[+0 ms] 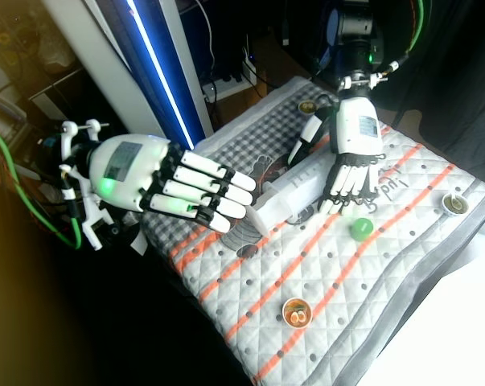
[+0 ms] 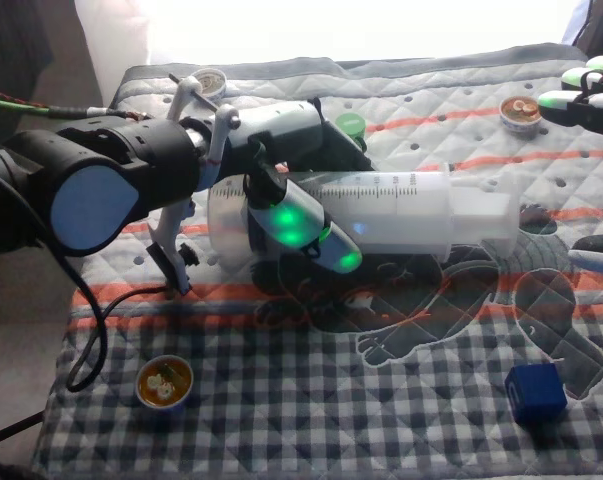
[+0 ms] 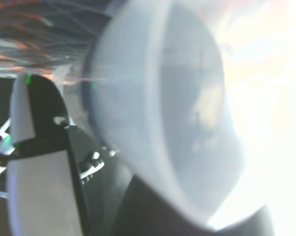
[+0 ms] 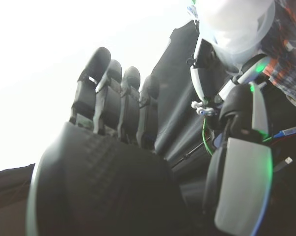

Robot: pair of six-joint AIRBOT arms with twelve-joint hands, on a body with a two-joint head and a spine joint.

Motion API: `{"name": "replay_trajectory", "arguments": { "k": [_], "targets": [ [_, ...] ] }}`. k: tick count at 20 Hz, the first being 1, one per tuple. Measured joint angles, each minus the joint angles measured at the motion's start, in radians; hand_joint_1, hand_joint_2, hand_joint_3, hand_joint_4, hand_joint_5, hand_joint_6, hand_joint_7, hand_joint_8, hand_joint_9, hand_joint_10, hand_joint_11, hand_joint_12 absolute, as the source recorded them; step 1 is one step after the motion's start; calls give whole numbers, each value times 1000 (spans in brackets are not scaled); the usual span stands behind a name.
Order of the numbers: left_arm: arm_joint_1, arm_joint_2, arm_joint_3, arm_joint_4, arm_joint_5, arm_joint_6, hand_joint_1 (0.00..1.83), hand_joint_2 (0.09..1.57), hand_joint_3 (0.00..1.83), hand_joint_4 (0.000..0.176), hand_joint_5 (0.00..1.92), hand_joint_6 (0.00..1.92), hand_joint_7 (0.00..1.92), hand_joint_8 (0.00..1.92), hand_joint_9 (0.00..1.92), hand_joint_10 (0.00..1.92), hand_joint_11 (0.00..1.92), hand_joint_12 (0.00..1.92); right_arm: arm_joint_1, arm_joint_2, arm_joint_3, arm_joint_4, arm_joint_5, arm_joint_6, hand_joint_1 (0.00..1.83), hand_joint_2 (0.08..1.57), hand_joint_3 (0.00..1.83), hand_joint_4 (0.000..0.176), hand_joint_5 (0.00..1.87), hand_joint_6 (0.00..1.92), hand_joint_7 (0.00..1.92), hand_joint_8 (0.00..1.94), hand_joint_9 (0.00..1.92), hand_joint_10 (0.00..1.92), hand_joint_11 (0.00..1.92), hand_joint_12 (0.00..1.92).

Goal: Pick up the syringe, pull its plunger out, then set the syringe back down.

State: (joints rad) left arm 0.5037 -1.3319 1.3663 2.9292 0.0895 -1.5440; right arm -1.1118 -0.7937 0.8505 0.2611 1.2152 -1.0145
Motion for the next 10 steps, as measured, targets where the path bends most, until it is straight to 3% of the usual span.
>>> {"name": "replay_trajectory", "arguments": {
  "k": [2, 3, 5, 7, 8, 9, 10],
  "targets": [
    [5, -6, 13, -43, 8, 2, 1216, 1219, 2, 0, 929, 866, 664, 1671, 489, 1914, 426, 1921, 0, -4, 0, 3, -1, 0, 909, 971, 10, 0, 460, 6, 408, 10, 324, 40, 0, 1015],
    [10, -6, 13, -60, 20, 7, 1212, 1229, 2, 0, 896, 895, 664, 1694, 494, 1920, 361, 1921, 0, -6, 2, 0, -1, 0, 919, 967, 6, 0, 460, 5, 398, 5, 307, 32, 0, 967],
    [14, 3, 9, -95, 34, 9, 1214, 1217, 0, 0, 939, 902, 655, 1638, 432, 1654, 112, 1896, 0, -6, 2, 0, -1, 0, 929, 964, 4, 0, 455, 2, 390, 1, 305, 30, 0, 959],
    [22, 41, -22, -138, 54, 10, 1205, 1206, 1, 0, 944, 1068, 658, 1466, 421, 1438, 112, 1918, 0, -6, 2, 3, -2, 0, 944, 957, 0, 0, 386, 0, 345, 0, 276, 13, 0, 874],
    [23, 54, -34, -140, 63, 10, 1215, 1194, 0, 0, 966, 1078, 681, 1384, 454, 1402, 238, 1920, 0, -6, 2, 5, -2, 0, 934, 946, 0, 0, 359, 0, 325, 0, 273, 10, 0, 895],
    [23, 80, -60, -143, 82, 14, 1213, 1196, 0, 0, 968, 1075, 668, 1396, 436, 1416, 240, 1921, 0, -7, 2, 5, 0, 0, 968, 933, 0, 0, 321, 0, 278, 0, 249, 2, 0, 866],
    [23, 110, -90, -143, 115, 14, 1196, 1226, 4, 0, 922, 1137, 601, 1489, 323, 1466, 99, 1921, 0, -10, 2, 4, 4, 0, 986, 888, 0, 12, 249, 0, 206, 0, 197, 1, 0, 788]
  ]
}}
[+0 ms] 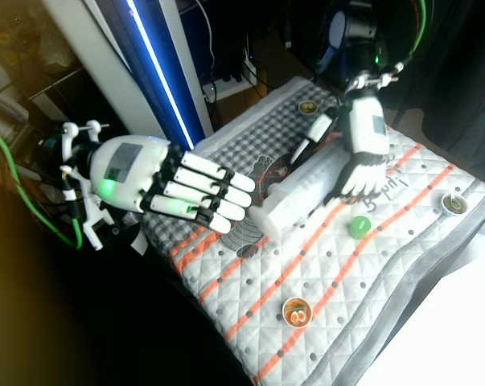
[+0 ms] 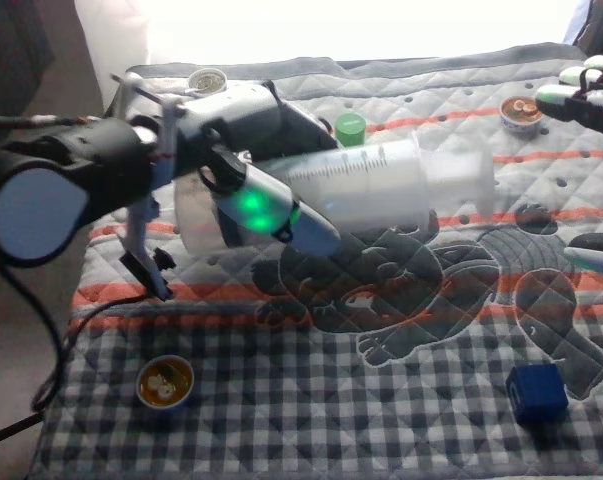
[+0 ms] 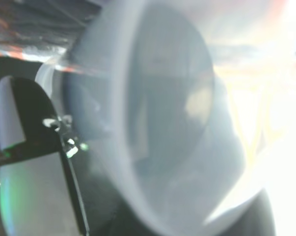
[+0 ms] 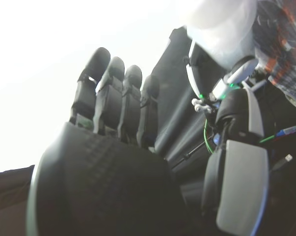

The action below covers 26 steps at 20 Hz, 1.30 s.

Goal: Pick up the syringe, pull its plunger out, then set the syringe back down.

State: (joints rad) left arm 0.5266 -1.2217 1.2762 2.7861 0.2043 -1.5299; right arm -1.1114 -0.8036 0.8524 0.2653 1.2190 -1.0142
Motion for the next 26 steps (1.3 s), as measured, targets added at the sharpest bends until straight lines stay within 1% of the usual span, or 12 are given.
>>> {"name": "replay_trajectory", "arguments": {
  "k": [3, 8, 9, 11, 13, 15, 16, 19, 21, 22, 25, 26],
  "targets": [
    [0, 60, -66, 15, 84, -1, 1176, 1254, 2, 0, 864, 1259, 563, 1503, 199, 1402, 7, 1921, 24, -13, 0, -3, 12, 0, 953, 797, 0, 88, 113, 0, 51, 0, 100, 0, 0, 609],
    [17, 174, -217, 84, 182, -1, 1192, 1238, 0, 0, 893, 1216, 592, 1470, 288, 1414, 50, 1921, 35, -42, 0, -12, 46, 29, 677, 766, 0, 74, 25, 0, 0, 0, 49, 0, 0, 609],
    [29, 192, -244, 96, 205, 0, 1200, 1227, 0, 0, 915, 1168, 611, 1468, 317, 1449, 99, 1921, 35, -53, 11, -21, 51, 74, 639, 819, 5, 19, 8, 3, 0, 0, 9, 0, 0, 440],
    [43, 231, -298, 118, 238, 0, 1229, 1178, 0, 0, 1015, 931, 708, 1443, 452, 1508, 268, 1921, 34, -81, 58, -58, 64, 195, 626, 822, 2, 0, 13, 4, 0, 0, 18, 6, 0, 426],
    [64, 271, -357, 146, 291, 0, 1245, 1147, 0, 0, 1075, 766, 773, 1418, 578, 1493, 434, 1921, 34, -92, 68, -51, 62, 222, 666, 817, 0, 0, 0, 0, 0, 0, 50, 15, 0, 528],
    [68, 286, -384, 162, 320, 0, 1236, 1138, 0, 0, 1072, 878, 794, 1275, 578, 1446, 405, 1921, 34, -92, 67, -60, 65, 223, 729, 769, 0, 0, 38, 8, 5, 1, 91, 25, 0, 716],
    [72, 294, -402, 177, 354, 0, 1228, 1157, 2, 0, 1037, 909, 751, 1372, 551, 1565, 465, 1921, 34, -98, 63, -71, 68, 224, 644, 769, 0, 0, 63, 9, 7, 1, 120, 28, 0, 841],
    [75, 294, -407, 191, 369, -1, 1221, 1177, 2, 0, 1005, 956, 709, 1448, 495, 1621, 369, 1921, 35, -107, 58, -92, 68, 225, 641, 770, 0, 0, 67, 6, 19, 3, 143, 28, 0, 910],
    [75, 294, -407, 191, 372, 0, 1220, 1171, 0, 0, 1013, 918, 733, 1435, 493, 1532, 232, 1921, 38, -111, 47, -106, 71, 225, 672, 766, 0, 15, 120, 18, 64, 9, 167, 30, 0, 943],
    [75, 294, -407, 192, 372, 1, 1217, 1176, 1, 0, 1005, 955, 718, 1430, 433, 1559, 158, 1921, 42, -113, 45, -110, 72, 225, 703, 758, 0, 5, 121, 11, 64, 5, 157, 21, 0, 883],
    [77, 293, -407, 192, 370, 0, 1215, 1166, 0, 0, 1000, 958, 766, 1385, 518, 1537, 226, 1921, 56, -113, 41, -131, 89, 225, 756, 839, 8, 14, 235, 15, 222, 11, 264, 30, 0, 956],
    [77, 293, -407, 192, 369, 0, 1213, 1165, 0, 0, 995, 963, 774, 1376, 535, 1532, 254, 1921, 58, -113, 39, -133, 93, 225, 757, 865, 11, 4, 274, 19, 266, 14, 309, 36, 0, 1000]
  ]
}}
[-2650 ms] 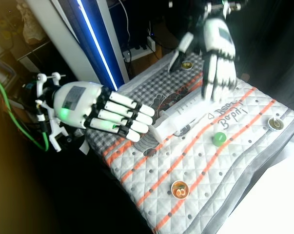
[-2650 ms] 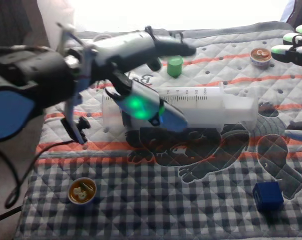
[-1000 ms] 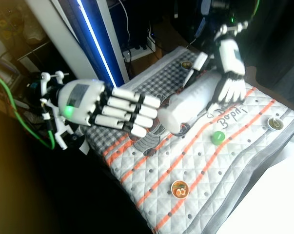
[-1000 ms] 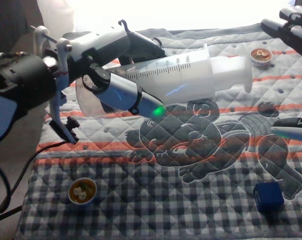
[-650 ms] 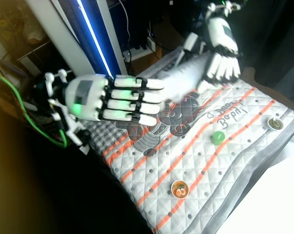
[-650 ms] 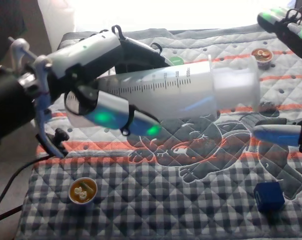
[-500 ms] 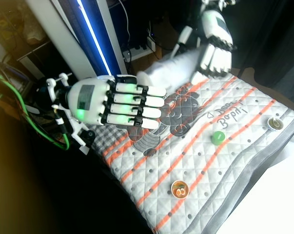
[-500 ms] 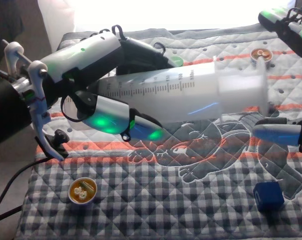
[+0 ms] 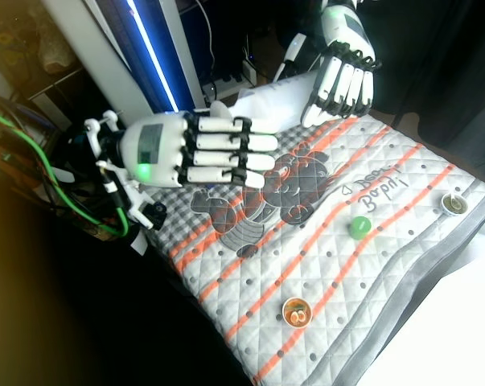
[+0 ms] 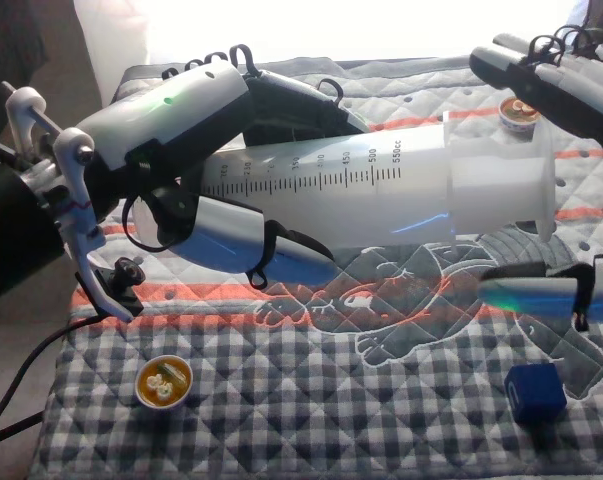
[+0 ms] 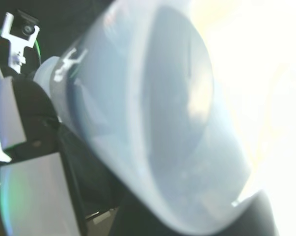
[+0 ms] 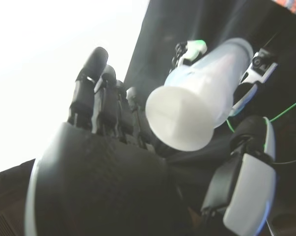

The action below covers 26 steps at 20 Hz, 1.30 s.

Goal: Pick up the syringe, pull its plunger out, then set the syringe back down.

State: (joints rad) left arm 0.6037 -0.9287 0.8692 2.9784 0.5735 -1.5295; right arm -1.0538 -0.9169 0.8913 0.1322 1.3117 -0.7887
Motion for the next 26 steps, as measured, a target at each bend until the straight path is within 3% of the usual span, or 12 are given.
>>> {"name": "replay_trajectory", "arguments": {
  "k": [3, 4, 6, 7, 8, 9, 10, 12, 18, 21, 25, 26],
  "targets": [
    [2, -5, 0, 2, -13, 3, 1230, 1157, 0, 0, 1019, 832, 799, 1430, 512, 1567, 225, 1921, 4, 0, 0, -17, 6, 0, 843, 914, 6, 0, 310, 8, 404, 16, 442, 40, 3, 1150],
    [2, -5, 0, 2, -16, 3, 1240, 1151, 0, 0, 1042, 776, 805, 1438, 524, 1583, 235, 1921, 4, -2, 0, -21, 6, 1, 968, 929, 5, 0, 419, 25, 477, 16, 562, 62, 129, 1181],
    [2, -12, 1, 2, -17, 5, 1235, 1153, 0, 0, 1053, 796, 773, 1432, 513, 1520, 209, 1921, 7, -4, 0, -18, 10, 3, 1106, 1037, 10, 0, 722, 72, 808, 79, 806, 149, 405, 1190],
    [2, -15, 2, 0, -17, 4, 1233, 1163, 2, 0, 1023, 822, 764, 1476, 505, 1584, 217, 1921, 11, -4, 0, -17, 8, 6, 1188, 1138, 11, 0, 756, 973, 950, 881, 985, 301, 677, 1161],
    [2, -16, 3, 1, -16, 4, 1230, 1161, 0, 0, 1007, 830, 794, 1456, 511, 1584, 171, 1921, 11, -5, 0, -14, 14, 7, 1202, 1172, 5, 0, 751, 1168, 959, 1120, 965, 705, 757, 1315],
    [2, -17, 3, 2, -18, 3, 1234, 1162, 0, 0, 1008, 818, 792, 1472, 508, 1597, 194, 1921, 12, -6, 0, -14, 23, 7, 1336, 1135, 4, 0, 855, 1056, 959, 1111, 905, 1122, 759, 1341],
    [9, -17, 5, -1, -19, -2, 1233, 1161, 0, 0, 1010, 822, 792, 1462, 470, 1598, 152, 1921, 14, -6, 0, -13, 22, 6, 1360, 1137, 1, 0, 966, 924, 900, 1211, 816, 1282, 669, 1456],
    [13, -22, 10, -5, -21, -4, 1232, 1155, 0, 0, 1017, 823, 807, 1424, 471, 1559, 152, 1921, 14, -8, 0, -14, 17, 3, 1365, 1156, 2, 0, 879, 937, 882, 1280, 822, 1379, 732, 1542],
    [17, -35, 31, -26, -25, -8, 1234, 1150, 1, 0, 1054, 813, 778, 1402, 448, 1558, 205, 1921, 15, -8, 7, -14, 11, 3, 1375, 1118, 0, 0, 920, 991, 977, 1053, 899, 1269, 799, 1537],
    [36, -35, 39, -47, -24, -15, 1229, 1175, 2, 0, 1026, 870, 701, 1485, 418, 1589, 180, 1921, 15, -8, 7, -18, 3, 3, 1370, 1139, 2, 0, 906, 960, 909, 1221, 857, 1331, 817, 1622],
    [50, -39, 46, -80, -22, -17, 1209, 1209, 1, 0, 956, 1064, 628, 1484, 340, 1559, 195, 1921, 14, 11, 7, -26, -4, 3, 1254, 1109, 0, 0, 1000, 846, 1014, 1156, 985, 1306, 925, 1614],
    [51, -39, 48, -83, -24, -16, 1208, 1205, 0, 0, 954, 1097, 646, 1436, 347, 1516, 200, 1921, 15, 14, 7, -26, -5, 3, 1351, 1121, 0, 0, 933, 903, 947, 1145, 934, 1312, 911, 1626]
  ]
}}
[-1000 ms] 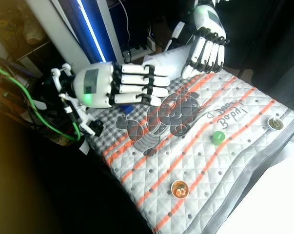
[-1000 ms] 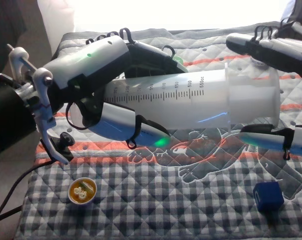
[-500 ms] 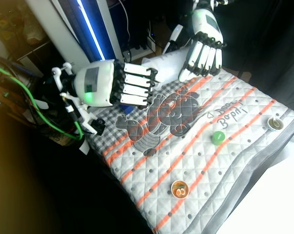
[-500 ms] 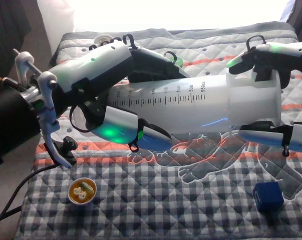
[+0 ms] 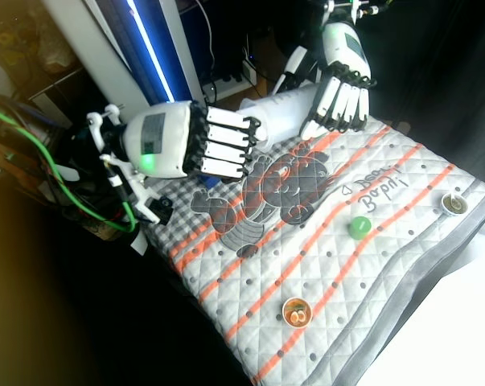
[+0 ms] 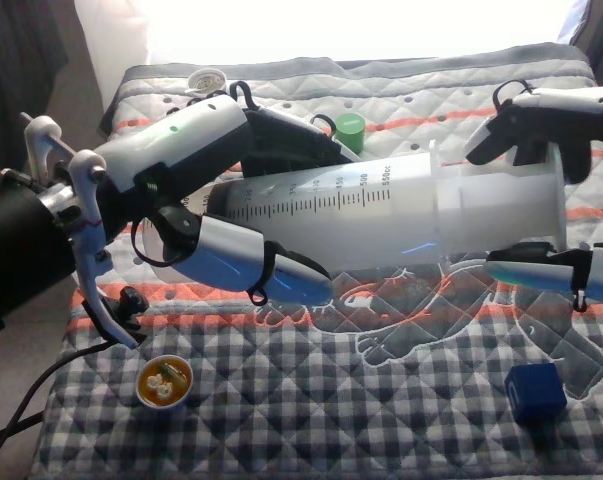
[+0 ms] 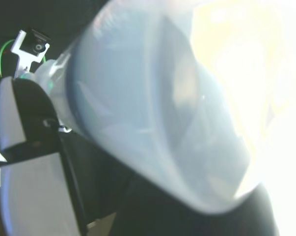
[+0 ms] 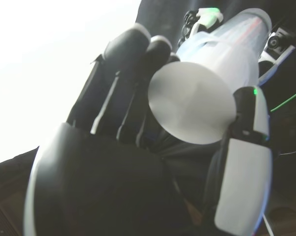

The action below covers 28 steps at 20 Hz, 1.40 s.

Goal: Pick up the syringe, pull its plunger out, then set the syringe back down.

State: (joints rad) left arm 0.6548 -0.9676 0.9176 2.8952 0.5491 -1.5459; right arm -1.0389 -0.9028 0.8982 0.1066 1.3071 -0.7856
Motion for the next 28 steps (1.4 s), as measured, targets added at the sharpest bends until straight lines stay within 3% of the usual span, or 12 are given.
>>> {"name": "replay_trajectory", "arguments": {
  "k": [1, 3, 4, 8, 10, 12, 14, 17, 18, 19, 23, 28],
  "targets": [
    [4, 0, 3, -5, 3, 0, 1209, 1205, 0, 0, 956, 1094, 647, 1433, 352, 1508, 227, 1921, 0, 4, 0, 0, 0, 0, 1270, 1113, 0, 0, 964, 891, 1010, 1145, 1006, 1345, 958, 1661],
    [10, 0, 3, -14, 9, 0, 1219, 1188, 0, 0, 996, 999, 673, 1433, 442, 1587, 402, 1921, 0, 12, 0, -3, 0, 0, 1258, 1108, 0, 0, 977, 863, 1034, 1151, 1062, 1400, 1015, 1709],
    [14, 3, 3, -20, 8, 0, 1211, 1199, 2, 0, 979, 1028, 647, 1459, 409, 1615, 403, 1921, -1, 14, 0, -4, 0, 0, 1261, 1112, 0, 0, 943, 911, 1049, 1133, 1093, 1409, 1048, 1722],
    [30, 13, 2, -29, 19, -2, 1224, 1176, 0, 0, 1020, 933, 700, 1433, 408, 1574, 141, 1921, -12, 25, -1, 0, 6, 3, 1242, 1142, 9, 0, 857, 1055, 994, 1215, 1027, 1447, 1010, 1739],
    [39, 24, -6, -39, 28, -1, 1224, 1175, 0, 0, 1016, 930, 708, 1440, 413, 1574, 50, 1921, -20, 38, -2, -2, 14, 6, 1254, 1140, 7, 0, 914, 917, 960, 1324, 1030, 1575, 1039, 1830],
    [45, 32, -9, -43, 38, -2, 1213, 1178, 1, 0, 994, 1006, 718, 1389, 404, 1506, 7, 1921, -24, 48, -2, -3, 27, 6, 1264, 1123, 0, 0, 931, 905, 1022, 1203, 1089, 1456, 1088, 1780],
    [50, 39, -9, -52, 45, 1, 1210, 1185, 0, 0, 980, 984, 712, 1448, 440, 1556, 138, 1921, -34, 53, -2, 8, 36, 6, 1252, 1125, 0, 0, 900, 986, 1038, 1146, 1115, 1403, 1092, 1782],
    [56, 43, -9, -58, 47, 2, 1216, 1173, 0, 0, 1005, 926, 741, 1425, 499, 1515, 304, 1921, -50, 55, -2, 29, 51, 3, 1264, 1122, 0, 0, 900, 961, 1055, 1142, 1173, 1474, 1145, 1813],
    [57, 43, -9, -58, 47, 3, 1214, 1170, 0, 0, 1007, 921, 751, 1417, 495, 1531, 276, 1921, -60, 58, -3, 38, 59, 3, 1254, 1141, 6, 0, 891, 940, 987, 1285, 1147, 1627, 1150, 1899],
    [56, 43, -9, -60, 48, 4, 1216, 1167, 0, 0, 1011, 913, 756, 1413, 487, 1548, 270, 1921, -64, 60, -3, 45, 65, 3, 1242, 1164, 14, 0, 826, 1044, 954, 1336, 1093, 1656, 1101, 1917],
    [57, 43, -8, -64, 58, 11, 1214, 1174, 1, 0, 1002, 935, 732, 1435, 483, 1555, 301, 1921, -89, 80, -9, 63, 92, 1, 1241, 1174, 15, 0, 799, 1076, 943, 1372, 1157, 1682, 1116, 1918],
    [59, 48, -8, -71, 63, 16, 1203, 1186, 2, 0, 970, 1028, 714, 1418, 474, 1531, 228, 1921, -106, 95, -13, 75, 106, -3, 1236, 1191, 5, 0, 798, 1050, 907, 1429, 1074, 1724, 1063, 1921]
  ]
}}
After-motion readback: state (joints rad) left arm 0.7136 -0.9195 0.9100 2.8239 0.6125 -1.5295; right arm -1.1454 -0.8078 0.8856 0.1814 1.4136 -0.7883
